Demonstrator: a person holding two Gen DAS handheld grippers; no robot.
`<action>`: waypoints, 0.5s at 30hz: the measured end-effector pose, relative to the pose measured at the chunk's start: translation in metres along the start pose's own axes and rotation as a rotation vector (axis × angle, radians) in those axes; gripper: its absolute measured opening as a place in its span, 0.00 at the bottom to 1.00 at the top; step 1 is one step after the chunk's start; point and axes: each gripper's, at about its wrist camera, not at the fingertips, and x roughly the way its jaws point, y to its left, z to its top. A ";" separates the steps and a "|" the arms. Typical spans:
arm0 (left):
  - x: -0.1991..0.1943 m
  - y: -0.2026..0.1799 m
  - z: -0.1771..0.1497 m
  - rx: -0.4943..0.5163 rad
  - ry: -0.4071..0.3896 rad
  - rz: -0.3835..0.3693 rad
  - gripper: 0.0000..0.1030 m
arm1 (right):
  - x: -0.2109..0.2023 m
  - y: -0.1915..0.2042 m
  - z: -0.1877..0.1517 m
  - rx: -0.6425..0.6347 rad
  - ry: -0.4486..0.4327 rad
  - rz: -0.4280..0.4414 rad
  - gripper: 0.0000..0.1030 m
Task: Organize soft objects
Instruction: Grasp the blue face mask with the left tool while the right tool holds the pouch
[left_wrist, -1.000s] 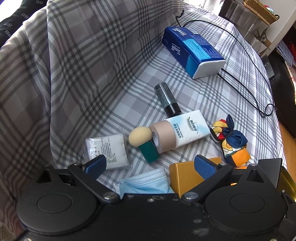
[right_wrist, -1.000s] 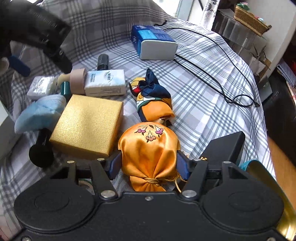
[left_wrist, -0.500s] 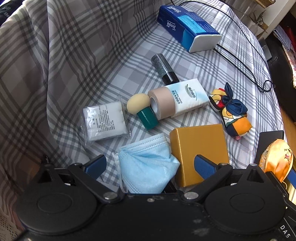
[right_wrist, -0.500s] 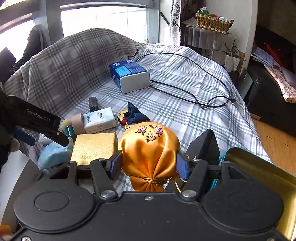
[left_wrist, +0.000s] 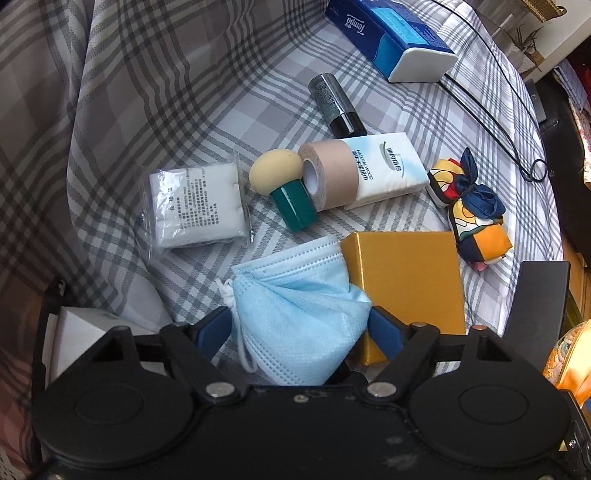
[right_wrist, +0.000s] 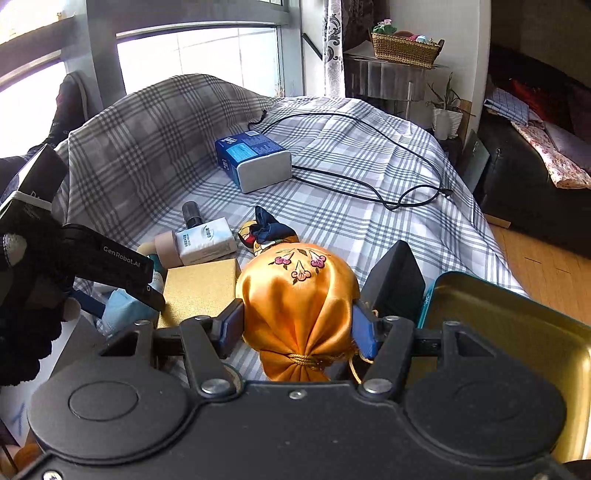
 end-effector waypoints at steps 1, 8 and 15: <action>-0.002 0.000 0.000 0.000 -0.004 0.000 0.68 | -0.002 0.000 -0.001 0.005 -0.002 -0.001 0.56; -0.010 0.000 -0.002 0.007 -0.011 -0.004 0.45 | -0.010 -0.005 -0.008 0.050 -0.003 -0.015 0.56; -0.038 0.001 -0.007 0.012 -0.069 -0.032 0.45 | -0.023 -0.017 -0.014 0.116 -0.018 -0.034 0.56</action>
